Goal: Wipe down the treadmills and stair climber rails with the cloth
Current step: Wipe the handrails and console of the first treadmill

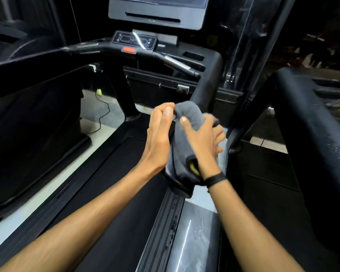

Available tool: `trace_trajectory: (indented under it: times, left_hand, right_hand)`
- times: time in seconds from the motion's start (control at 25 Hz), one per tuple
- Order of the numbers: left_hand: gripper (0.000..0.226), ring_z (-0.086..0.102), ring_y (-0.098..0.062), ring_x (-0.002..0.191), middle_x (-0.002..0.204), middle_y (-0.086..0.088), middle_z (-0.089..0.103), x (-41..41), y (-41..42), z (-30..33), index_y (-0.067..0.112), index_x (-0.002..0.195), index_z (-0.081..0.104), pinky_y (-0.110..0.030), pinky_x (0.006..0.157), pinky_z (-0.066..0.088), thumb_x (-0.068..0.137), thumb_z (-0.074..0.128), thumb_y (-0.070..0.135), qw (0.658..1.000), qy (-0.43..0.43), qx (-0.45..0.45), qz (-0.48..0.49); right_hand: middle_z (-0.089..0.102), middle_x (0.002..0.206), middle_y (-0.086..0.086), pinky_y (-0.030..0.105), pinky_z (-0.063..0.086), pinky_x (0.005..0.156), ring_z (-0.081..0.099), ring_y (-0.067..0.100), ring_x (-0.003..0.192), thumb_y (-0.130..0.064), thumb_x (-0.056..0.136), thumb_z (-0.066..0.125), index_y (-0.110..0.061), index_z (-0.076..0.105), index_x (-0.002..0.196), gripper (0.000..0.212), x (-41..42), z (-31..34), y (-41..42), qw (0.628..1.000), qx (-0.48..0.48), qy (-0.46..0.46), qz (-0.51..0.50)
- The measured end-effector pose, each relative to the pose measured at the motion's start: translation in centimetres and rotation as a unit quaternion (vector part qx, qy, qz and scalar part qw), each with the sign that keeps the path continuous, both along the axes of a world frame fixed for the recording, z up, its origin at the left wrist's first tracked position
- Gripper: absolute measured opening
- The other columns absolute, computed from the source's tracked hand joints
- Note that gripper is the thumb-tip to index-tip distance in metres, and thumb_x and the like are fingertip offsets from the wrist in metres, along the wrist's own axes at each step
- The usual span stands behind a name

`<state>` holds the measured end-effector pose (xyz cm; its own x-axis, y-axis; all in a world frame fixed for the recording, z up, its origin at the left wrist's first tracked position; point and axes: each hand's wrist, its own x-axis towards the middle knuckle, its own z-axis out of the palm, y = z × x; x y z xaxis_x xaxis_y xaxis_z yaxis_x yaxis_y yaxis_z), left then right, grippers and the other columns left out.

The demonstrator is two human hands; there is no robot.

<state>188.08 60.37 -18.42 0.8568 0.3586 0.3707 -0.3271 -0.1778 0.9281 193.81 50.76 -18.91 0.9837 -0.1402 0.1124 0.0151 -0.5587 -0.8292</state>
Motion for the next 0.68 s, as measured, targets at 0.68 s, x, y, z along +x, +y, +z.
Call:
trace_trajectory:
  times: [0.68]
  left_hand:
    - [0.057,0.043,-0.002,0.127,0.119,0.036,0.049,0.5,-0.7,0.9,0.065,0.104,0.048,-0.046,0.118,0.026,0.064,0.029,0.101,0.991,0.109,0.081,-0.016]
  right_hand:
    - [0.036,0.145,0.014,0.050,0.029,0.108,0.032,0.034,0.132,-0.066,0.088,0.039,-0.028,0.038,0.143,0.068,-6.3,-4.3,-1.6,0.997,0.079,0.000,-0.021]
